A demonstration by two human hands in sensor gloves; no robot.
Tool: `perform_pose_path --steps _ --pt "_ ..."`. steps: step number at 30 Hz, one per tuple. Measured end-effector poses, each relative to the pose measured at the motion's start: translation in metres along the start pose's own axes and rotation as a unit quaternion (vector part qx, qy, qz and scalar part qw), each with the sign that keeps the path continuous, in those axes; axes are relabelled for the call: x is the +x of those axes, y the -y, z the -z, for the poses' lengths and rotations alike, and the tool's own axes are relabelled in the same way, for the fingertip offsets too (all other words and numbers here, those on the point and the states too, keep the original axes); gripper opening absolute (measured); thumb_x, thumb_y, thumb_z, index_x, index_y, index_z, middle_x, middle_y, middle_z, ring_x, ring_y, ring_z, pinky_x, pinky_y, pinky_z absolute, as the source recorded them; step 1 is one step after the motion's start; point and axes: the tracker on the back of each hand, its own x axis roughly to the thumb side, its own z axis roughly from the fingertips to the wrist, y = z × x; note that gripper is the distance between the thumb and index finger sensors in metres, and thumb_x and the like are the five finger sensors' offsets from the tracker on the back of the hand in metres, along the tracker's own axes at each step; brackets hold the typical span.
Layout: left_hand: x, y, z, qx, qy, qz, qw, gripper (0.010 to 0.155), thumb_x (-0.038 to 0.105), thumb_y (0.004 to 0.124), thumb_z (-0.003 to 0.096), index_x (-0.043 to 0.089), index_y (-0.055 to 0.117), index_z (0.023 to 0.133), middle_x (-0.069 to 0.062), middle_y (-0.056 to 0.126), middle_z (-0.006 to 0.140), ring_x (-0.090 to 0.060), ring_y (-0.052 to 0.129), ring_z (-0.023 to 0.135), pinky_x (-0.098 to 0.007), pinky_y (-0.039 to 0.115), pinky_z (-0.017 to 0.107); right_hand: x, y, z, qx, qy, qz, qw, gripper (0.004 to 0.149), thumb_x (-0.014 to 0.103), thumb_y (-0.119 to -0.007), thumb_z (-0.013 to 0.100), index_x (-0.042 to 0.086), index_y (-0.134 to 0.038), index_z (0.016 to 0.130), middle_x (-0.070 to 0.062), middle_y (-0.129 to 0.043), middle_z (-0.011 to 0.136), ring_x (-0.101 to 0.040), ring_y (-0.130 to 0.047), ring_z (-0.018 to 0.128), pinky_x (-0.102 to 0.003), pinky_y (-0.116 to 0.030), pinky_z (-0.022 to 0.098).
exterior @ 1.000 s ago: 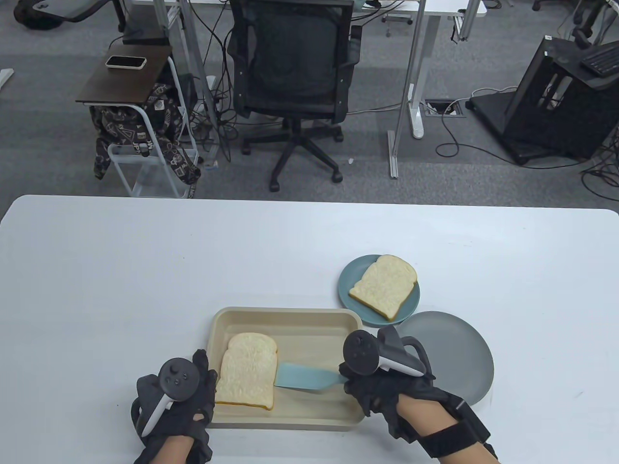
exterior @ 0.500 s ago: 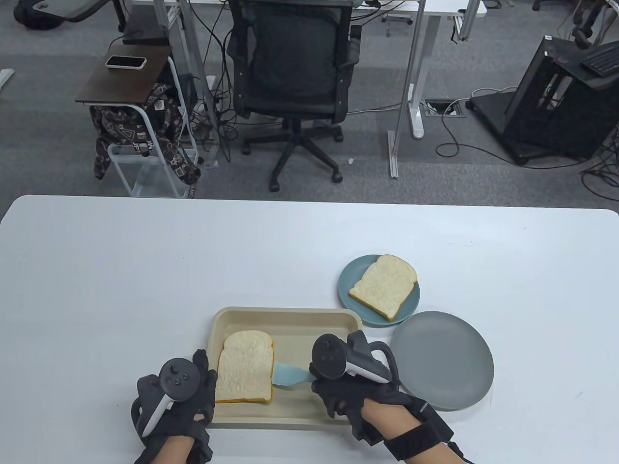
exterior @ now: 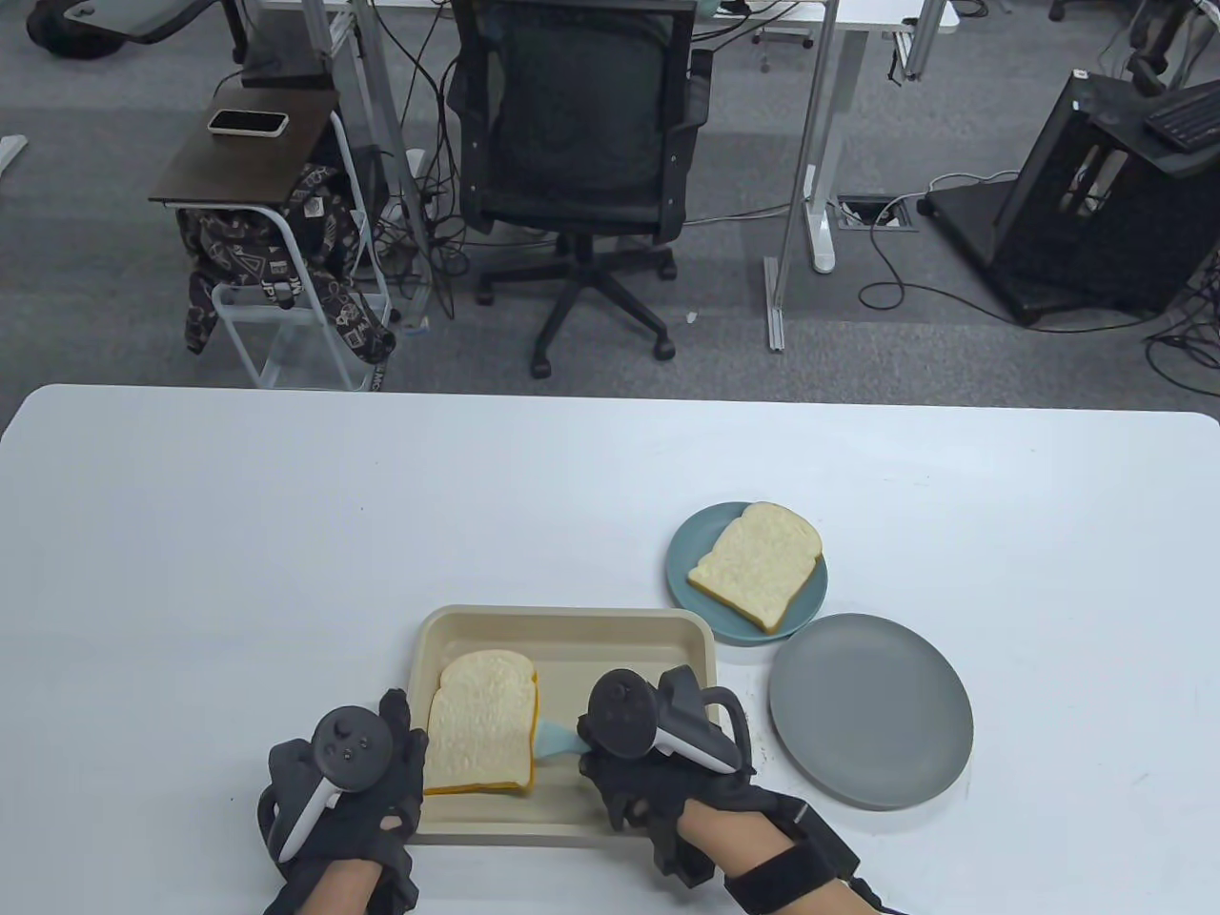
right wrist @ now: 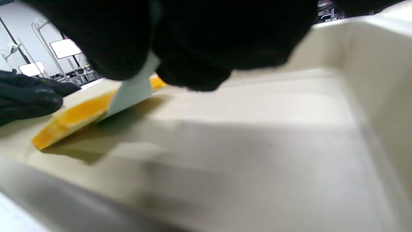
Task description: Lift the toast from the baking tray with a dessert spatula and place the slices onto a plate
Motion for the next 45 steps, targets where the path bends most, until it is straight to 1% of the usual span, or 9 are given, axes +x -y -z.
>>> perform_pose_path --steps 4,8,16,21,26,29,33,37,45 --pt "0.000 0.000 0.000 -0.001 0.000 -0.001 1.000 0.062 0.046 0.060 0.0596 0.015 0.047 0.112 0.005 0.092 0.054 -0.013 0.093 0.020 -0.043 0.087 0.040 -0.005 0.003 -0.007 -0.017 0.000 0.003 1.000 0.051 0.040 -0.083 0.038 0.016 -0.085 0.083 -0.008 -0.100 0.046 -0.014 -0.095 0.006 -0.030 -0.087 -0.010" --pt "0.000 0.000 0.000 -0.001 0.000 -0.003 1.000 0.062 0.046 0.060 0.0595 0.015 0.047 0.112 0.005 0.092 0.054 -0.013 0.093 0.021 -0.043 0.087 0.040 -0.015 0.015 -0.018 -0.029 -0.004 0.006 1.000 0.051 0.040 -0.083 0.038 0.016 -0.086 0.083 -0.008 -0.100 0.046 -0.015 -0.095 0.006 -0.030 -0.087 -0.010" --pt "0.000 0.000 0.000 -0.001 0.000 -0.003 1.000 0.062 0.046 0.060 0.0596 0.015 0.047 0.112 0.005 0.092 0.054 -0.013 0.093 0.021 -0.043 0.087 0.040 -0.058 0.061 -0.040 -0.100 -0.043 0.021 0.994 0.051 0.040 -0.083 0.038 0.016 -0.086 0.083 -0.008 -0.100 0.046 -0.015 -0.095 0.006 -0.030 -0.087 -0.009" --pt "0.000 0.000 0.000 -0.001 0.000 -0.003 1.000 0.062 0.046 0.061 0.0596 0.015 0.047 0.112 0.005 0.092 0.054 -0.013 0.093 0.021 -0.043 0.087 0.040 -0.087 0.089 -0.053 -0.150 -0.080 0.001 0.985 0.051 0.039 -0.084 0.039 0.015 -0.086 0.083 -0.009 -0.100 0.046 -0.014 -0.095 0.005 -0.030 -0.087 -0.010" --pt "0.000 0.000 0.000 -0.001 0.000 -0.003 1.000 0.062 0.046 0.060 0.0596 0.015 0.047 0.112 0.005 0.092 0.054 -0.013 0.093 0.021 -0.043 0.087 0.040 -0.116 0.107 -0.058 -0.170 -0.124 -0.009 0.978 0.051 0.039 -0.085 0.039 0.014 -0.085 0.083 -0.009 -0.100 0.046 -0.015 -0.095 0.006 -0.030 -0.086 -0.010" --pt "0.000 0.000 0.000 -0.001 0.000 -0.002 1.000 0.062 0.046 0.060 0.0595 0.015 0.047 0.112 0.005 0.092 0.054 -0.013 0.093 0.021 -0.043 0.087 0.040 -0.134 0.112 -0.057 -0.187 -0.146 -0.055 0.970 0.051 0.040 -0.084 0.039 0.016 -0.085 0.083 -0.008 -0.100 0.046 -0.014 -0.095 0.006 -0.029 -0.087 -0.010" --pt "0.000 -0.001 0.000 -0.002 -0.001 -0.003 1.000 0.062 0.046 0.061 0.0596 0.015 0.047 0.112 0.005 0.092 0.054 -0.013 0.093 0.021 -0.043 0.087 0.040 -0.158 0.110 -0.052 -0.184 -0.199 -0.029 0.962 0.051 0.039 -0.084 0.039 0.015 -0.085 0.084 -0.009 -0.100 0.047 -0.015 -0.095 0.006 -0.030 -0.087 -0.010" --pt "-0.001 -0.001 0.000 -0.003 0.000 -0.004 1.000 0.062 0.046 0.061 0.0595 0.015 0.047 0.112 0.005 0.092 0.054 -0.013 0.093 0.021 -0.043 0.087 0.040 -0.173 0.108 -0.045 -0.176 -0.241 -0.037 0.954 0.050 0.038 -0.084 0.040 0.015 -0.085 0.084 -0.010 -0.100 0.047 -0.015 -0.095 0.006 -0.030 -0.086 -0.009" --pt "0.000 -0.001 0.000 -0.003 0.000 -0.004 1.000 0.062 0.046 0.061 0.0595 0.015 0.047 0.112 0.005 0.092 0.054 -0.013 0.093 0.021 -0.043 0.087 0.040 -0.191 0.099 -0.029 -0.161 -0.281 -0.022 0.946 0.051 0.039 -0.083 0.040 0.015 -0.084 0.084 -0.009 -0.100 0.047 -0.014 -0.095 0.006 -0.029 -0.086 -0.010"
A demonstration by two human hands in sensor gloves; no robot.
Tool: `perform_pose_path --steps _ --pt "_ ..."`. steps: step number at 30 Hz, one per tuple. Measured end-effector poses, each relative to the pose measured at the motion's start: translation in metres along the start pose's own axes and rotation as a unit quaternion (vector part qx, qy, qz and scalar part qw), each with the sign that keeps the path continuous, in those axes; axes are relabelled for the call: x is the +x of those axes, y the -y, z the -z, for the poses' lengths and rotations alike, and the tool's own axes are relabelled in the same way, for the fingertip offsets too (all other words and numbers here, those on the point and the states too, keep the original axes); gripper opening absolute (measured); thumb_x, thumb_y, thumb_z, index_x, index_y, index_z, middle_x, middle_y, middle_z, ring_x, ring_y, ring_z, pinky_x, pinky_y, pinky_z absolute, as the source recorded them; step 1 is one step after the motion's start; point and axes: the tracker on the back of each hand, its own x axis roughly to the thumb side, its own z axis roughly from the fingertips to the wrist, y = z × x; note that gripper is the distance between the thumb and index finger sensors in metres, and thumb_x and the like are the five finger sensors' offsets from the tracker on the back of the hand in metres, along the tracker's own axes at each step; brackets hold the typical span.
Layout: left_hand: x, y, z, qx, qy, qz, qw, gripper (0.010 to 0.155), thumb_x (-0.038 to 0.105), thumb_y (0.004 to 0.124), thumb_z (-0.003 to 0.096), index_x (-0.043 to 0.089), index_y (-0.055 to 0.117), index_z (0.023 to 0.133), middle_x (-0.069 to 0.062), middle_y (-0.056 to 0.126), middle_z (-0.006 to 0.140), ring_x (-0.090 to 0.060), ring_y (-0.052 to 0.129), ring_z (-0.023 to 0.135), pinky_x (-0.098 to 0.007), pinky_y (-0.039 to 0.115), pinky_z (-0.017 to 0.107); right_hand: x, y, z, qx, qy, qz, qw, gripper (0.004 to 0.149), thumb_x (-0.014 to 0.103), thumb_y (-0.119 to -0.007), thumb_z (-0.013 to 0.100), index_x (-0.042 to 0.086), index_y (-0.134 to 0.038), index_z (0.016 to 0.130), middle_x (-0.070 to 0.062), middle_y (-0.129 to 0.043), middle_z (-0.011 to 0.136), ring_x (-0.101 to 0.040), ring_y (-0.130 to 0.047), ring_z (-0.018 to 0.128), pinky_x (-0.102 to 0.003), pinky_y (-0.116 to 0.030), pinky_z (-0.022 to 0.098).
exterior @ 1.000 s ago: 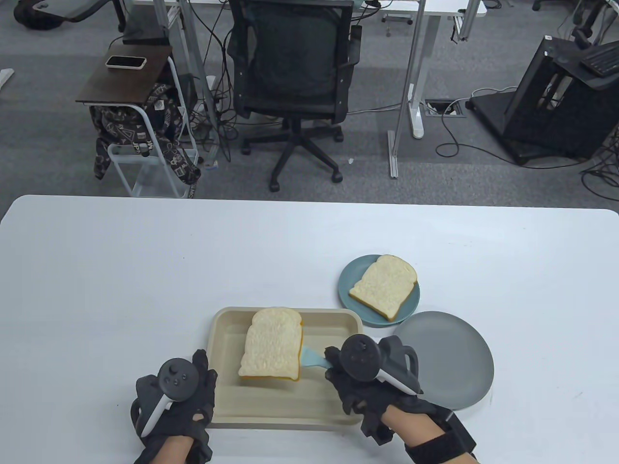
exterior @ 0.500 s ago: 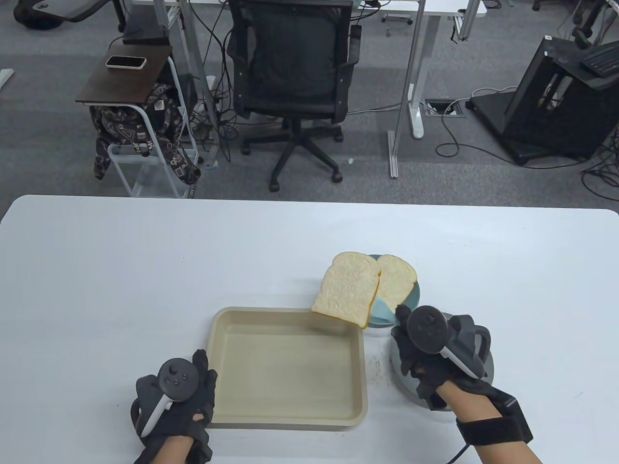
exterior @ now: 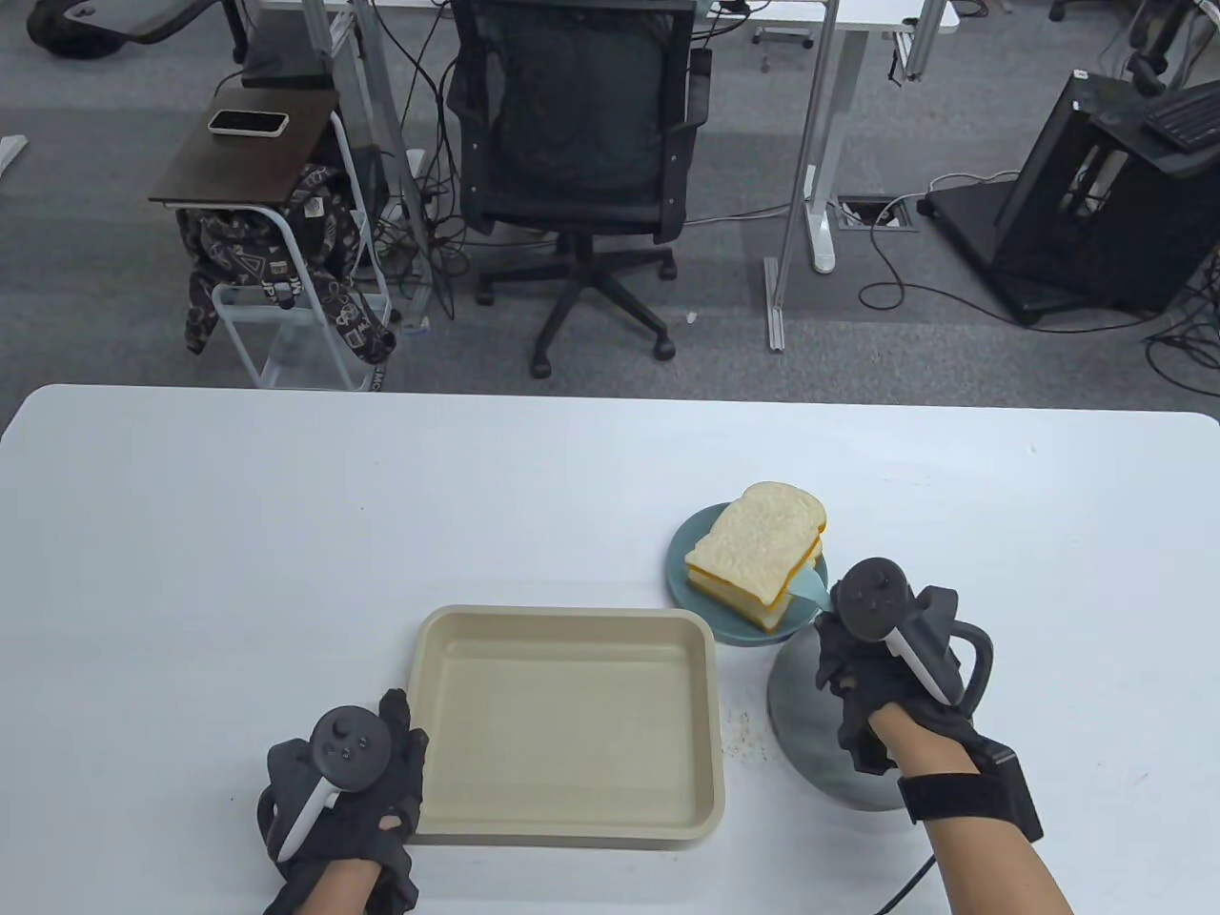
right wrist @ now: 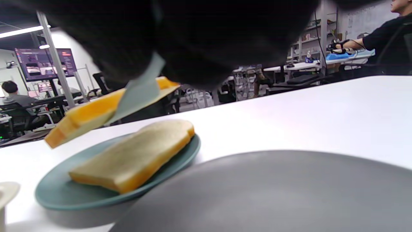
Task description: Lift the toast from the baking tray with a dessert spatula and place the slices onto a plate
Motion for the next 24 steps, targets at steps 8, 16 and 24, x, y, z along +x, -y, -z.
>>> perform_pose_path --steps 8,16,24 --pt "-0.001 0.000 0.000 -0.003 0.002 -0.002 1.000 0.062 0.046 0.061 0.0595 0.015 0.047 0.112 0.005 0.092 0.054 -0.013 0.093 0.021 -0.043 0.087 0.040 0.007 -0.010 0.008 0.011 -0.011 -0.036 0.999 0.051 0.039 -0.083 0.040 0.014 -0.084 0.084 -0.010 -0.100 0.047 -0.014 -0.095 0.005 -0.028 -0.086 -0.011" --pt "-0.001 0.000 0.001 -0.005 0.002 -0.003 1.000 0.062 0.046 0.061 0.0595 0.015 0.047 0.112 0.005 0.092 0.054 -0.013 0.094 0.021 -0.043 0.087 0.040 0.015 -0.007 0.014 0.034 -0.015 -0.061 0.997 0.051 0.039 -0.084 0.039 0.014 -0.085 0.084 -0.010 -0.100 0.047 -0.014 -0.095 0.005 -0.029 -0.086 -0.011" --pt "-0.001 -0.001 0.001 -0.005 0.002 -0.004 1.000 0.063 0.046 0.061 0.0595 0.015 0.047 0.112 0.005 0.092 0.054 -0.013 0.094 0.021 -0.043 0.087 0.040 0.024 0.019 0.024 0.090 -0.047 -0.097 0.990 0.052 0.040 -0.085 0.039 0.016 -0.085 0.085 -0.009 -0.100 0.048 -0.016 -0.096 0.007 -0.030 -0.087 -0.009"
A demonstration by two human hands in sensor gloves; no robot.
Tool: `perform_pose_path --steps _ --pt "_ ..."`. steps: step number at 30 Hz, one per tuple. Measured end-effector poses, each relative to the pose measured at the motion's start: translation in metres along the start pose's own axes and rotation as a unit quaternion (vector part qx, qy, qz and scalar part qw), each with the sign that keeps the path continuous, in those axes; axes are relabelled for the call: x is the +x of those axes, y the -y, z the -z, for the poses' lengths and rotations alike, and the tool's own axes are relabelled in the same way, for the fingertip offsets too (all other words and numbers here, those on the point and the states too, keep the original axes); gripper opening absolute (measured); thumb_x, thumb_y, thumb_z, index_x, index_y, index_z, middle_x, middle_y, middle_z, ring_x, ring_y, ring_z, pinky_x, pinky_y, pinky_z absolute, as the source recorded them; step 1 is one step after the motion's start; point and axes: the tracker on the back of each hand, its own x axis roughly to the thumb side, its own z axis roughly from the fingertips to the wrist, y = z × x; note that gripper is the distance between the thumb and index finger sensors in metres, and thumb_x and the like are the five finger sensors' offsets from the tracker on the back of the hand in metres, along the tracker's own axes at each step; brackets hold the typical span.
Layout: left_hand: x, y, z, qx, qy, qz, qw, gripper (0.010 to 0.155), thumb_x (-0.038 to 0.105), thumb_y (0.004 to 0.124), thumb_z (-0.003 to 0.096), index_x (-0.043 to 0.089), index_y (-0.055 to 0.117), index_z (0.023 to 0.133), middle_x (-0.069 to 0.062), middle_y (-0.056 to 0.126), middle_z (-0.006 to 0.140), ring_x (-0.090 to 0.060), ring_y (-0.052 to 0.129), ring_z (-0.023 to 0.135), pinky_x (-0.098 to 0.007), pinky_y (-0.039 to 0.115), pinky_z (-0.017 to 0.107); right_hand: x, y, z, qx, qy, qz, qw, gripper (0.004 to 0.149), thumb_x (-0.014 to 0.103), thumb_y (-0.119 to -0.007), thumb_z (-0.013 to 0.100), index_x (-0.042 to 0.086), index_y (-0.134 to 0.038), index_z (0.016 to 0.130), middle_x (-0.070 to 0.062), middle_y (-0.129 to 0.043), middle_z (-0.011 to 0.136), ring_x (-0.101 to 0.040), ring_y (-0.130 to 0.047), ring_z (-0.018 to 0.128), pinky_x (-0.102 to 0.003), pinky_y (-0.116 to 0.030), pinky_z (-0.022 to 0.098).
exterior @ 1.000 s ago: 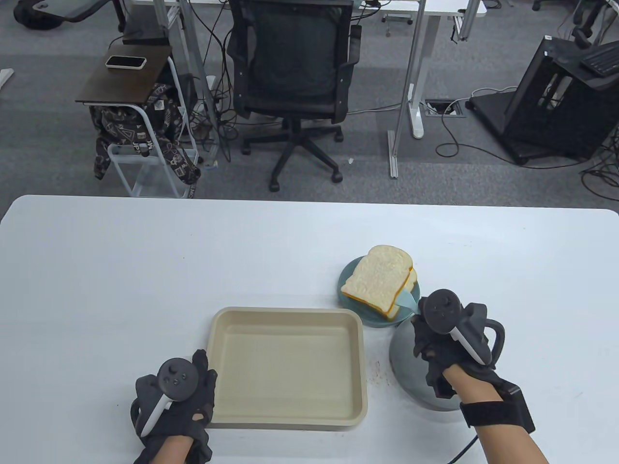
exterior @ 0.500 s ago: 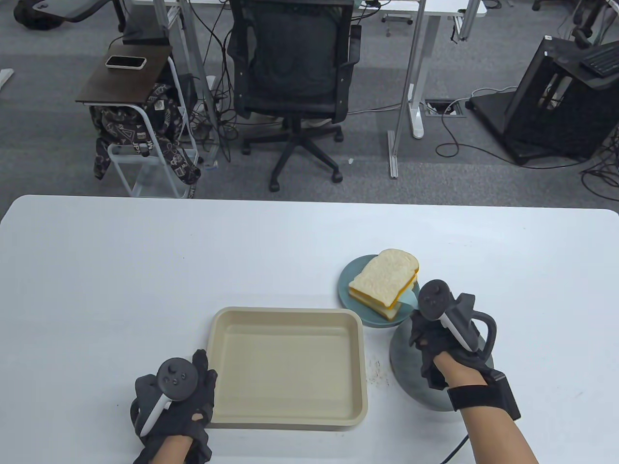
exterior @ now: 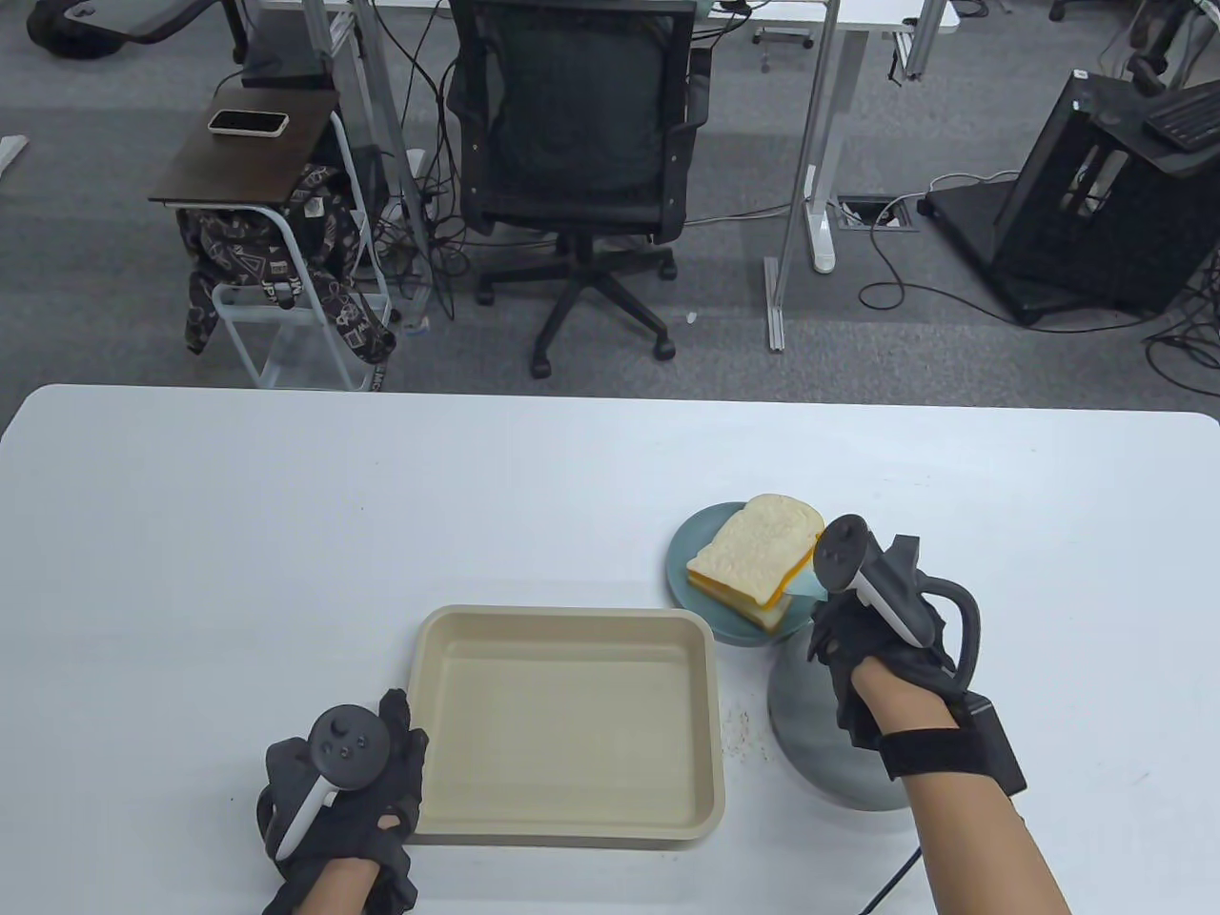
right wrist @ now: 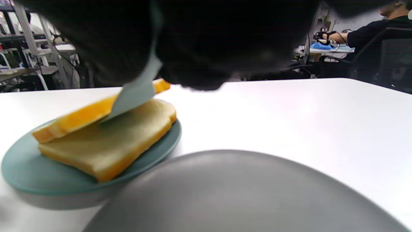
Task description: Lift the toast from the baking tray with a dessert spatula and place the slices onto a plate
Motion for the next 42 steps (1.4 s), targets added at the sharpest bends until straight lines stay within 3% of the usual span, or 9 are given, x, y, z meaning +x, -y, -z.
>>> perform_pose_path --steps 7,19,27,30,35,42 --pt "0.000 0.000 0.000 0.000 0.000 -0.001 1.000 0.063 0.046 0.061 0.0595 0.015 0.047 0.112 0.005 0.092 0.054 -0.013 0.094 0.021 -0.043 0.087 0.040 -0.003 0.017 -0.008 0.030 -0.013 -0.039 0.999 0.052 0.040 -0.086 0.039 0.016 -0.084 0.085 -0.010 -0.100 0.049 -0.017 -0.097 0.008 -0.030 -0.087 -0.009" --pt "0.000 0.000 0.000 0.000 0.000 -0.001 1.000 0.062 0.046 0.061 0.0595 0.016 0.047 0.112 0.005 0.092 0.054 -0.013 0.094 0.021 -0.043 0.087 0.040 -0.032 0.017 -0.029 0.044 -0.012 -0.037 0.998 0.052 0.040 -0.086 0.039 0.015 -0.084 0.085 -0.011 -0.100 0.049 -0.017 -0.097 0.007 -0.031 -0.087 -0.009" --pt "-0.001 0.000 0.000 0.002 0.000 0.000 1.000 0.063 0.046 0.061 0.0595 0.015 0.047 0.112 0.005 0.092 0.054 -0.013 0.093 0.021 -0.043 0.087 0.040 -0.070 0.026 -0.066 0.027 0.004 -0.043 0.999 0.053 0.039 -0.085 0.040 0.014 -0.084 0.086 -0.011 -0.099 0.051 -0.018 -0.097 0.009 -0.032 -0.088 -0.007" --pt "-0.001 0.000 0.000 0.001 0.000 -0.001 1.000 0.063 0.046 0.061 0.0595 0.015 0.047 0.112 0.005 0.092 0.055 -0.013 0.093 0.021 -0.043 0.087 0.040 -0.090 0.026 -0.087 0.008 0.024 -0.005 1.000 0.052 0.039 -0.085 0.040 0.015 -0.084 0.086 -0.011 -0.099 0.052 -0.020 -0.098 0.012 -0.034 -0.089 -0.004" --pt "-0.002 -0.001 0.003 -0.007 0.000 -0.007 1.000 0.062 0.046 0.061 0.0596 0.016 0.047 0.112 0.005 0.092 0.055 -0.013 0.094 0.021 -0.043 0.087 0.039 -0.123 0.007 -0.108 -0.017 0.041 0.064 0.997 0.052 0.039 -0.085 0.039 0.017 -0.084 0.086 -0.011 -0.098 0.054 -0.021 -0.099 0.015 -0.035 -0.090 -0.001" --pt "-0.002 -0.001 0.002 -0.004 -0.002 -0.003 1.000 0.062 0.046 0.061 0.0596 0.016 0.047 0.112 0.005 0.092 0.055 -0.013 0.094 0.021 -0.043 0.087 0.039 -0.154 -0.050 -0.108 -0.014 0.028 0.142 0.989 0.052 0.039 -0.085 0.039 0.017 -0.084 0.086 -0.010 -0.098 0.056 -0.021 -0.099 0.017 -0.034 -0.089 0.000"
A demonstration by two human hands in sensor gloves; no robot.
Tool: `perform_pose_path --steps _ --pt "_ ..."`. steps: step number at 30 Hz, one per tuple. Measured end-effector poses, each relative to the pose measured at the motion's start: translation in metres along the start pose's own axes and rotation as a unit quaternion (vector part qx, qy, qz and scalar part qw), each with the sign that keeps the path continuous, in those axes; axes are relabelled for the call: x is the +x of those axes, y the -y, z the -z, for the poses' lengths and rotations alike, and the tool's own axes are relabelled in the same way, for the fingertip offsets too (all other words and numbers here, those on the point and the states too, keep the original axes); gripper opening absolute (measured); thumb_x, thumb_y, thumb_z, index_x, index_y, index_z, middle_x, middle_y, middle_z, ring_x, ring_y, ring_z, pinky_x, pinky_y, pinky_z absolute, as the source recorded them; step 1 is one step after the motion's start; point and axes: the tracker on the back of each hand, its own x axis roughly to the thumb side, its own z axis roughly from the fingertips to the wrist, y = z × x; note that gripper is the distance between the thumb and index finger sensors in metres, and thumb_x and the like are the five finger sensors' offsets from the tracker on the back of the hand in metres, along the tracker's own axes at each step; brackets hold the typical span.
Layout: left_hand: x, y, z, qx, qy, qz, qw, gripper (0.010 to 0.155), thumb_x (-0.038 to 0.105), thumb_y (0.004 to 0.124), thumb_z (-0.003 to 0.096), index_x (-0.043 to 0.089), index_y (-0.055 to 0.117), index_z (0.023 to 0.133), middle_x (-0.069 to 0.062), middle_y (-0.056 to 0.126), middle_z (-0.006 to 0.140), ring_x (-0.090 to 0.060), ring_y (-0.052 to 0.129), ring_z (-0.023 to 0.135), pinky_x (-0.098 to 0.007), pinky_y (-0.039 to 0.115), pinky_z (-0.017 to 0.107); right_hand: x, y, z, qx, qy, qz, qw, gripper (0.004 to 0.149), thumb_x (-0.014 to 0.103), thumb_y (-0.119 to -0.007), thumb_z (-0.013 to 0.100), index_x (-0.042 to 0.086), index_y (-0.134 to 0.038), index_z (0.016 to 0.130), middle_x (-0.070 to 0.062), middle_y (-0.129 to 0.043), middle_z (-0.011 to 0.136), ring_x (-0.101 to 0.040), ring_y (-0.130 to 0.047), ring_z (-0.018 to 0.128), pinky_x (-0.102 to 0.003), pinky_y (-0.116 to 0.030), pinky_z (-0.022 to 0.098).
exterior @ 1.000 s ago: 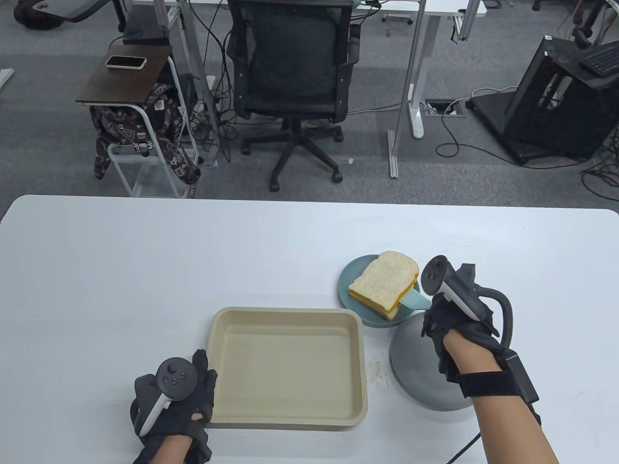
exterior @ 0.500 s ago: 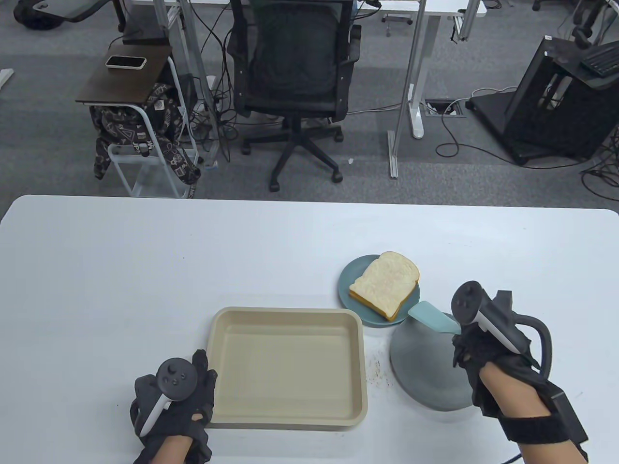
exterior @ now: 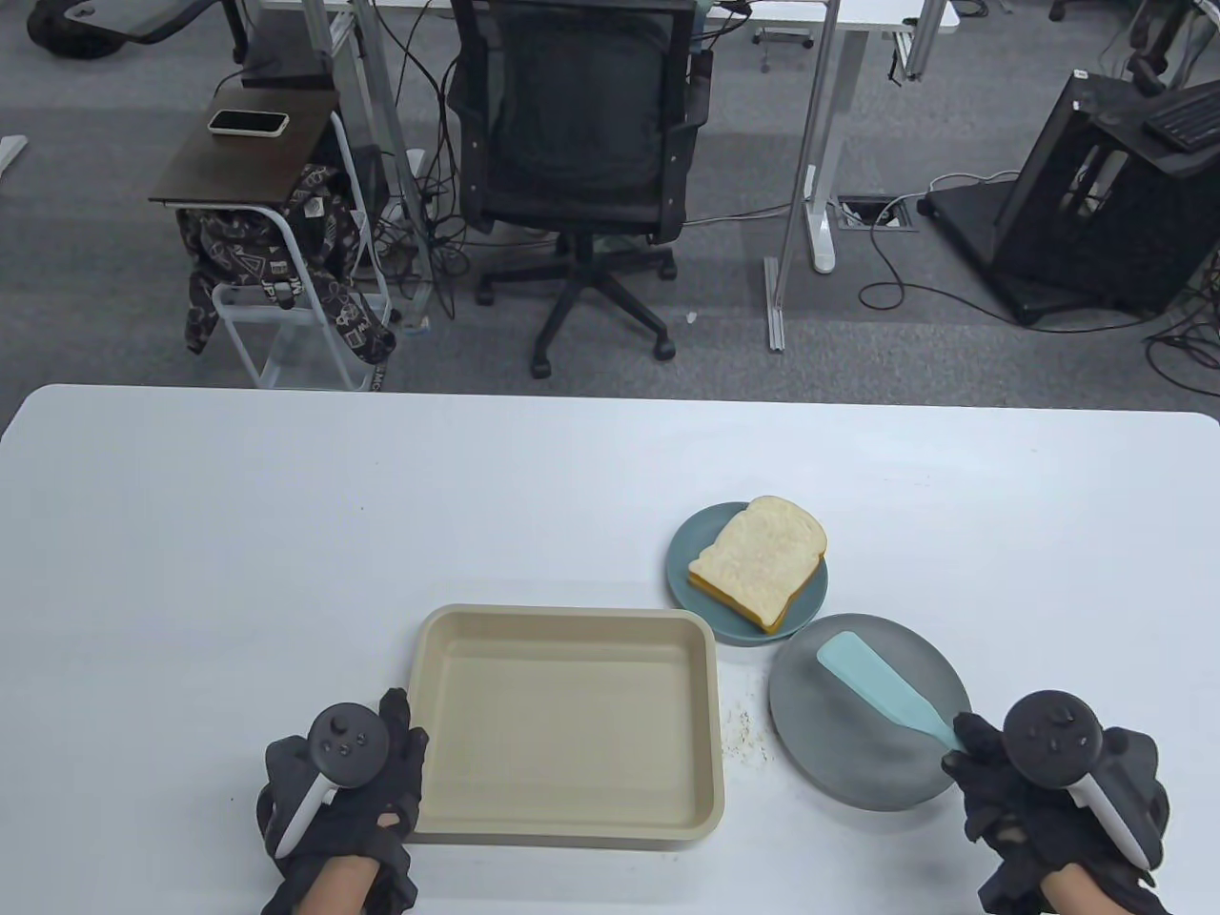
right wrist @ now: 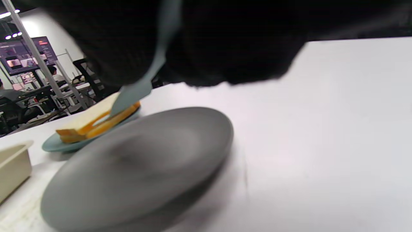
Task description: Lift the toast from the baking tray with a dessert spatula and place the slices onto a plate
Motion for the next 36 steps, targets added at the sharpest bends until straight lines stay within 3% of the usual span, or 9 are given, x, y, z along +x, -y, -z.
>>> perform_pose_path --steps 7,13,16,20,28,34,36 --pt "0.001 0.001 -0.001 0.003 -0.001 0.004 1.000 0.062 0.046 0.061 0.0595 0.016 0.047 0.112 0.005 0.092 0.054 -0.013 0.094 0.021 -0.043 0.087 0.040 -0.017 -0.043 0.007 0.011 0.008 0.046 0.999 0.052 0.039 -0.084 0.039 0.018 -0.083 0.086 -0.009 -0.097 0.056 -0.020 -0.099 0.017 -0.034 -0.090 0.000" --pt "0.001 0.000 -0.001 0.001 -0.001 0.002 1.000 0.063 0.046 0.061 0.0596 0.016 0.047 0.112 0.005 0.092 0.055 -0.013 0.094 0.021 -0.043 0.087 0.040 -0.017 -0.057 0.004 0.012 0.010 0.020 1.000 0.053 0.041 -0.082 0.040 0.019 -0.080 0.088 -0.010 -0.097 0.059 -0.021 -0.102 0.020 -0.034 -0.092 0.002" --pt "0.001 0.001 -0.001 0.002 -0.002 0.002 1.000 0.063 0.047 0.061 0.0595 0.016 0.047 0.112 0.005 0.092 0.055 -0.013 0.094 0.021 -0.043 0.086 0.041 -0.016 -0.065 0.001 0.042 0.003 0.000 0.999 0.056 0.042 -0.081 0.041 0.020 -0.075 0.092 -0.011 -0.092 0.068 -0.024 -0.103 0.027 -0.038 -0.094 0.008" --pt "0.000 0.001 -0.002 0.001 -0.002 0.000 1.000 0.063 0.047 0.061 0.0595 0.015 0.047 0.112 0.004 0.092 0.056 -0.014 0.094 0.022 -0.043 0.086 0.041 -0.016 -0.071 -0.002 0.030 0.015 -0.002 0.999 0.058 0.040 -0.082 0.041 0.020 -0.071 0.094 -0.013 -0.090 0.072 -0.026 -0.103 0.031 -0.040 -0.095 0.011" --pt "0.000 0.002 -0.004 0.005 -0.001 0.001 1.000 0.064 0.047 0.061 0.0594 0.015 0.045 0.112 0.003 0.092 0.060 -0.014 0.095 0.025 -0.043 0.085 0.043 -0.021 -0.073 -0.007 0.013 0.009 0.015 1.000 0.063 0.045 -0.080 0.041 0.020 -0.067 0.097 -0.015 -0.087 0.075 -0.025 -0.101 0.033 -0.039 -0.094 0.015" --pt "-0.006 -0.002 -0.004 -0.013 -0.005 -0.031 0.999 0.065 0.048 0.061 0.0593 0.017 0.043 0.113 -0.002 0.092 0.072 -0.015 0.097 0.033 -0.045 0.085 0.047 -0.026 -0.060 -0.019 -0.034 -0.063 -0.017 0.997 0.073 0.053 -0.076 0.042 0.015 -0.057 0.102 -0.025 -0.078 0.087 -0.043 -0.095 0.055 -0.058 -0.087 0.036" --pt "-0.007 -0.006 -0.007 -0.018 -0.010 -0.053 0.998 0.067 0.049 0.061 0.0595 0.017 0.040 0.114 -0.007 0.090 0.080 -0.023 0.099 0.042 -0.052 0.081 0.052 -0.026 -0.053 -0.025 -0.053 -0.078 -0.032 0.995 0.076 0.054 -0.075 0.042 0.014 -0.054 0.103 -0.028 -0.073 0.092 -0.048 -0.090 0.064 -0.064 -0.081 0.043"
